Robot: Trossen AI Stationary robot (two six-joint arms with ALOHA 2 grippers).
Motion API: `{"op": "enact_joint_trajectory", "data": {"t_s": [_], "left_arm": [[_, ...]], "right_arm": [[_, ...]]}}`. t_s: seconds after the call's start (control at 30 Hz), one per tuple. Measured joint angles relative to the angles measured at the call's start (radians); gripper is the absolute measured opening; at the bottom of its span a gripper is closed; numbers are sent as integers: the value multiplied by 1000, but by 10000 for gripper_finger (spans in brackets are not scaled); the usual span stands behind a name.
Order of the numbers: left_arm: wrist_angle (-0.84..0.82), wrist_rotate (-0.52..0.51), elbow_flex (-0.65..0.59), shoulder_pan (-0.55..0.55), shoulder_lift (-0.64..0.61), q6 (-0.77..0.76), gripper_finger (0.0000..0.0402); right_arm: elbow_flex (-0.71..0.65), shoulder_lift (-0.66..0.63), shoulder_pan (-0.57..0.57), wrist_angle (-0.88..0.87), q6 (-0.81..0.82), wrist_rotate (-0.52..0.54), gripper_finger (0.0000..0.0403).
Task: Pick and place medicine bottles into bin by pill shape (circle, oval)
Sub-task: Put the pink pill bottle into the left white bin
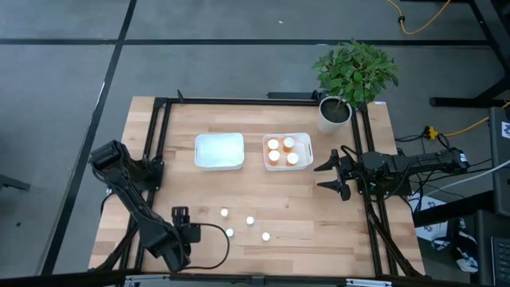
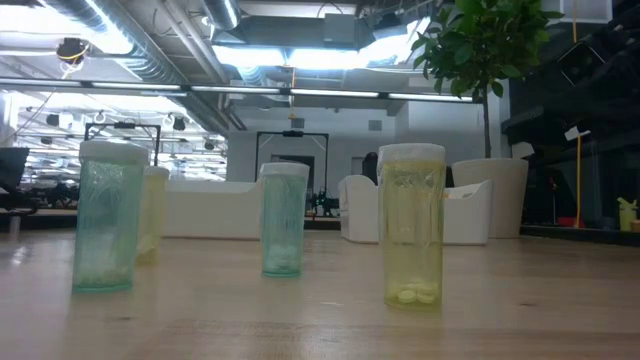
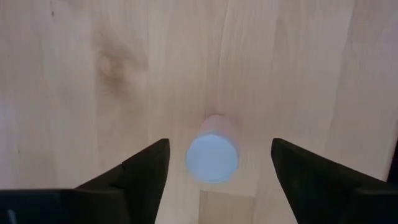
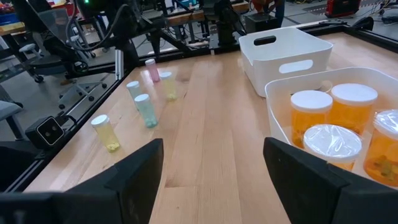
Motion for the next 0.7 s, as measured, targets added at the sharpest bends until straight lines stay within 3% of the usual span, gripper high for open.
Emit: {"op": "enact_joint_trajectory", "data": {"t_s": [0.7], "left_arm": [[-5, 44, -29, 57, 3, 38, 130]], "right_arm": [[0, 0, 0, 0, 0, 0, 279]]}}
